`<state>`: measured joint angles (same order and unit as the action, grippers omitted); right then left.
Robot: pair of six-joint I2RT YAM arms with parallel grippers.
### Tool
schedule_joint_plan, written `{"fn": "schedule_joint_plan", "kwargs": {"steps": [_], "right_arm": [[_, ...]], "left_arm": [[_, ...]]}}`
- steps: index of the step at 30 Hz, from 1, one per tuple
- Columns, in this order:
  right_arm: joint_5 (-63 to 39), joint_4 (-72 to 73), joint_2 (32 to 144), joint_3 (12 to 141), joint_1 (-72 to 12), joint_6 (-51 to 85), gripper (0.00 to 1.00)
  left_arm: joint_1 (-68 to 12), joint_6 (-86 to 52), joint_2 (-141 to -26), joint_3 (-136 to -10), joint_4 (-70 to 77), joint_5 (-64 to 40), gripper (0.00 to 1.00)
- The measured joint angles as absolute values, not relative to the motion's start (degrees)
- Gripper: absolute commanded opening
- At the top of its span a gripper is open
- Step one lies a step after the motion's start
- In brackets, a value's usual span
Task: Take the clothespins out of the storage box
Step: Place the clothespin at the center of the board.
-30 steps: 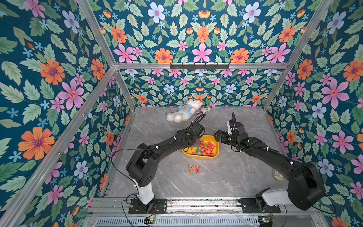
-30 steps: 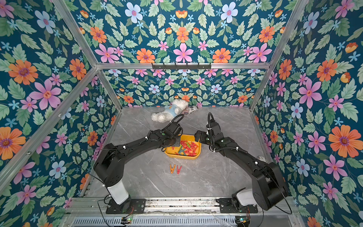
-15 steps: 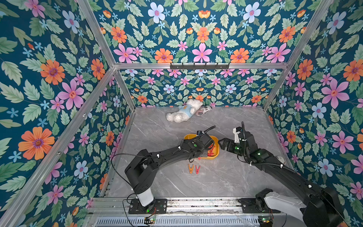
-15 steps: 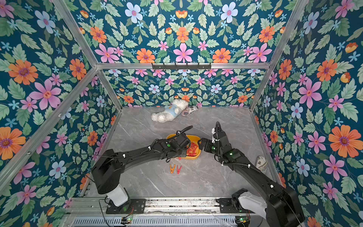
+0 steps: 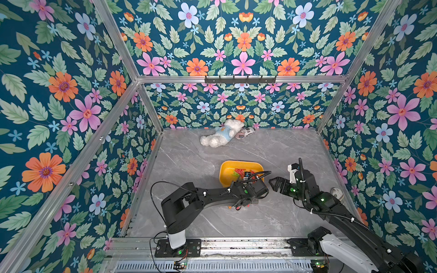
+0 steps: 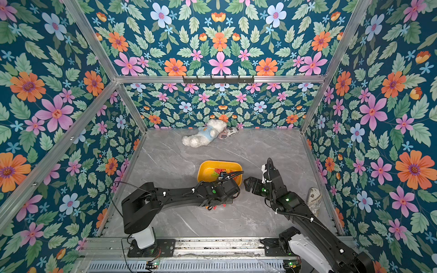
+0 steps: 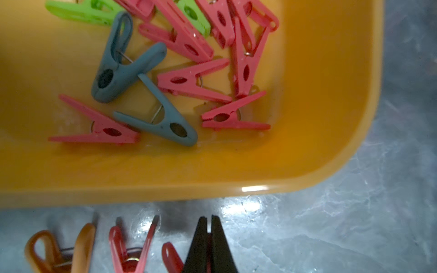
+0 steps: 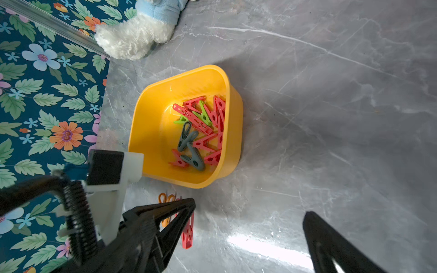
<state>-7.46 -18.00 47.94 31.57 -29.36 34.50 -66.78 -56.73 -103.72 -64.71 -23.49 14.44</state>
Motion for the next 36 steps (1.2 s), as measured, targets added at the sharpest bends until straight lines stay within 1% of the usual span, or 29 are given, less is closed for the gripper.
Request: {"fn": "schedule_joint_plan", "kwargs": {"steps": [10, 14, 17, 19, 29, 33, 36], "right_arm": [[-7.2, -19.7, 45.9, 29.8, -29.3, 35.3, 0.99], [-7.2, -19.6, 46.2, 29.8, -29.4, 35.5, 0.99], [-7.2, -19.6, 46.5, 29.8, -29.3, 35.5, 0.99], [-7.2, -19.5, 46.8, 29.9, -29.3, 35.6, 0.99], [-7.2, -19.0, 48.9, 31.3, -29.4, 35.9, 0.99], [-7.2, -18.5, 51.0, 32.9, -29.3, 35.9, 0.99], [-6.7, -17.7, 53.0, 34.4, -29.3, 35.9, 0.99]], "left_arm": [[-67.7, -58.0, -105.0, -64.5, -23.0, 14.8, 0.03], [-68.1, -58.1, -105.5, -64.3, -22.9, 14.8, 0.05], [-68.3, -58.1, -105.9, -64.2, -22.9, 14.8, 0.12], [-68.4, -58.1, -106.0, -64.2, -22.9, 14.7, 0.2], [-68.3, -57.3, -104.2, -65.8, -24.4, 15.1, 0.3], [-67.8, -56.8, -101.5, -66.8, -25.7, 16.0, 0.31], [-66.6, -56.4, -99.0, -67.2, -27.0, 17.3, 0.33]]}}
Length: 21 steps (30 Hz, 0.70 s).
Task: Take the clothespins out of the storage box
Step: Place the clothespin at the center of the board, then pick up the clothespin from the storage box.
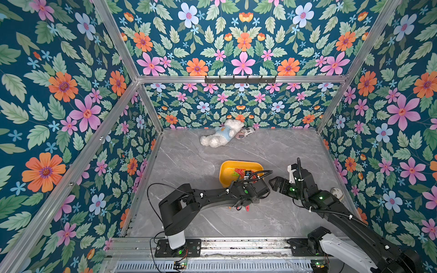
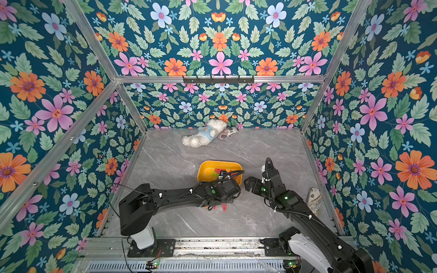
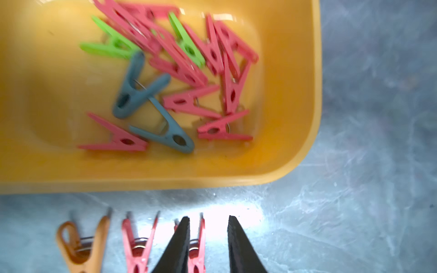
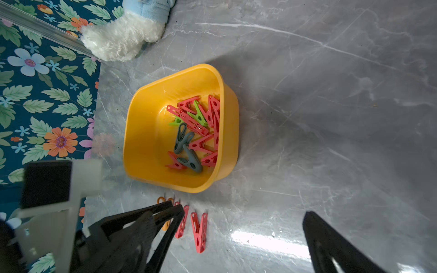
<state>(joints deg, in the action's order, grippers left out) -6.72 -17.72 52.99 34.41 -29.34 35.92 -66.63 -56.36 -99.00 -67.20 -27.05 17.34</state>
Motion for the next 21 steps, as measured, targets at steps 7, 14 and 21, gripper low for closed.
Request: {"fn": "schedule_joint_plan", "kwargs": {"steps": [7, 14, 21], "right_arm": [[-4.6, -16.5, 59.3, 39.3, -30.1, 36.0, 0.99], [-0.8, -16.0, 69.1, 46.6, -34.8, 35.9, 0.99], [0.4, -14.9, 79.5, 53.2, -36.8, 33.7, 0.79]], "left_arm": [[-62.3, -53.6, -93.2, -65.7, -28.3, 18.5, 0.61], [-54.3, -50.6, -86.5, -60.9, -27.0, 16.2, 1.0], [-46.7, -47.7, -80.9, -56.2, -24.2, 13.1, 1.0]]}}
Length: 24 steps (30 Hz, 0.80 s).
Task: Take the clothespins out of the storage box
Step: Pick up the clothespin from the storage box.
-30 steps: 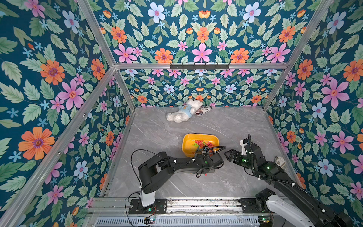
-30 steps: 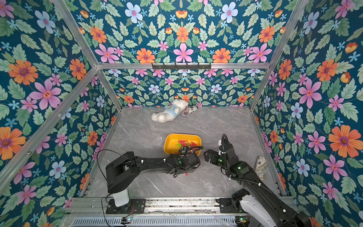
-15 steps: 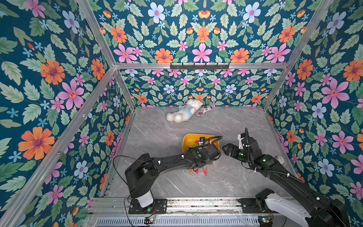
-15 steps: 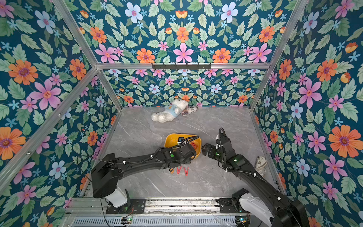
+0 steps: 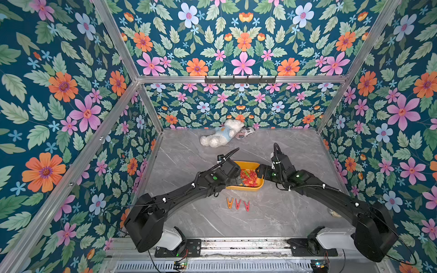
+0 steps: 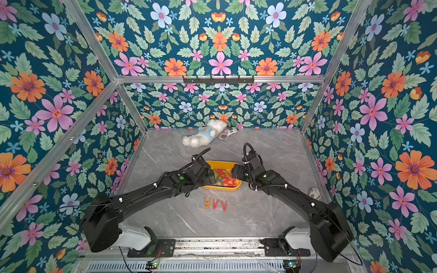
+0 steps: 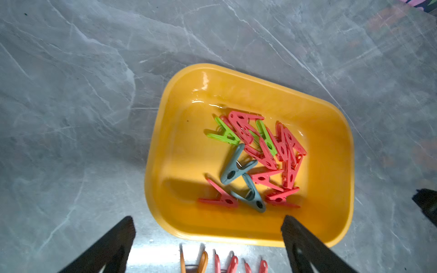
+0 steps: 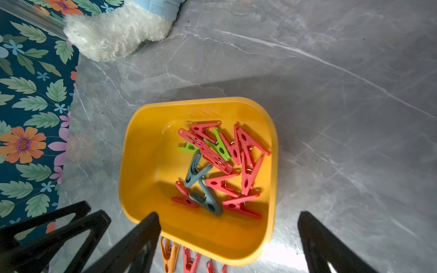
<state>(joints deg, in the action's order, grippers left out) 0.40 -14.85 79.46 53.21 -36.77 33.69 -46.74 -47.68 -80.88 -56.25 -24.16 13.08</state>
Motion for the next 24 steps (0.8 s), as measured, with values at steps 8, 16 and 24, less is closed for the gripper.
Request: {"fn": "schedule_joint_plan", "kwargs": {"steps": [8, 16, 24], "right_arm": [[1.5, -16.3, 93.4, 63.9, -39.5, 29.3, 0.6], [5.0, -22.4, 107.2, 75.2, -42.4, 25.6, 0.47], [7.5, -25.6, 111.9, 79.6, -43.7, 22.6, 0.45]], "left_arm": [[-41.2, -44.8, -74.9, -51.1, -20.4, 13.6, 1.0], [-36.9, -43.4, -71.2, -49.1, -18.8, 13.8, 1.0], [-34.8, -43.6, -70.3, -47.4, -18.8, 12.5, 1.0]]}}
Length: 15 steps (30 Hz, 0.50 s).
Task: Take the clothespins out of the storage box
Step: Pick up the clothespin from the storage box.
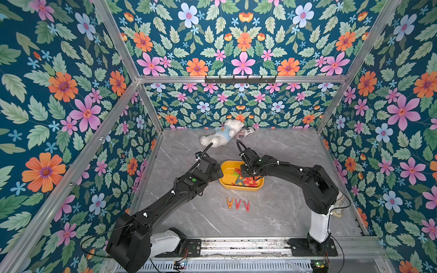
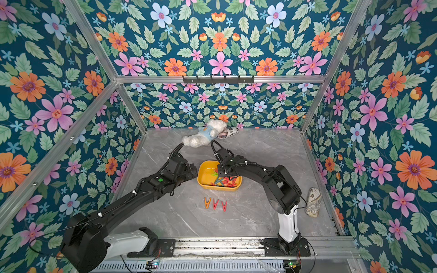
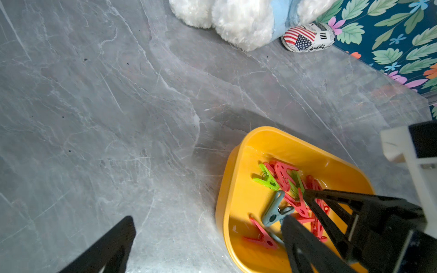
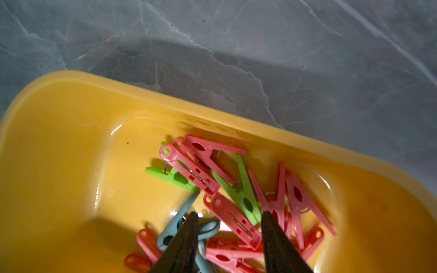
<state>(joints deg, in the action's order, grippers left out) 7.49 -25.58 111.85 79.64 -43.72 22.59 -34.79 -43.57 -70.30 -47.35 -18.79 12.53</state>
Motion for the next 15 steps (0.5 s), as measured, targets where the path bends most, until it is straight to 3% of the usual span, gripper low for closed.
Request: {"fn": "schedule_joint_plan", "kwargs": {"steps": [15], "right_arm": [[11.6, -29.0, 117.3, 84.4, -45.0, 19.7, 0.32]], "left_arm": [[-34.1, -43.8, -70.9, -47.0, -17.8, 10.8, 1.0]]}}
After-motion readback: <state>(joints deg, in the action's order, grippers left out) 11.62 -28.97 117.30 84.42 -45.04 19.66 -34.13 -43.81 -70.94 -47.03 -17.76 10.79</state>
